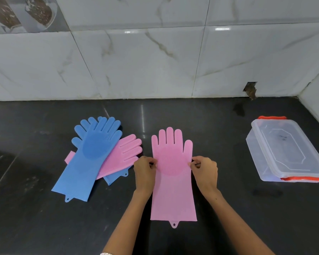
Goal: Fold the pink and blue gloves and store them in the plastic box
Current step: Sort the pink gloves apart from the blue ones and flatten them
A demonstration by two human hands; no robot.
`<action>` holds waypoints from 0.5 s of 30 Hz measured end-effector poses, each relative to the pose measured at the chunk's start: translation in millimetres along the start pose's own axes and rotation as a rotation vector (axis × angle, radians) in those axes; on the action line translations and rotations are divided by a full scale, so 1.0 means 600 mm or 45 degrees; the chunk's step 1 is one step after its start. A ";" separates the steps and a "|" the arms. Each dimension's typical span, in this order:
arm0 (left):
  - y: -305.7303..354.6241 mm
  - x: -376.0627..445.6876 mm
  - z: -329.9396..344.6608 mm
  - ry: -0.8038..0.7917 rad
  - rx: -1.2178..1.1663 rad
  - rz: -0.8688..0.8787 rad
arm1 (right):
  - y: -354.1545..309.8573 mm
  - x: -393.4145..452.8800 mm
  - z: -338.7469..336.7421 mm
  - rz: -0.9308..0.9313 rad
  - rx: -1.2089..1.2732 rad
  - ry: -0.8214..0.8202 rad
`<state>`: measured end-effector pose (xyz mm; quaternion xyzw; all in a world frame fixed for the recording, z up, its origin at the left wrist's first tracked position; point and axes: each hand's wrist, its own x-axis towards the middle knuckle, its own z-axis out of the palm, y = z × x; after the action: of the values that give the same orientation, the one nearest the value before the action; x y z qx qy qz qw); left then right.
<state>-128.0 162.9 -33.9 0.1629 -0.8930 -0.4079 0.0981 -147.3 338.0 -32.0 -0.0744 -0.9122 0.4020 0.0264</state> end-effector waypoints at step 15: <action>0.001 -0.018 0.000 0.014 -0.018 0.091 | 0.006 0.001 -0.017 -0.058 -0.081 0.048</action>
<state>-118.4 167.4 -33.8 0.1327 -0.8948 -0.4095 0.1187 -146.6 348.0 -28.0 -0.0618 -0.9253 0.3707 0.0502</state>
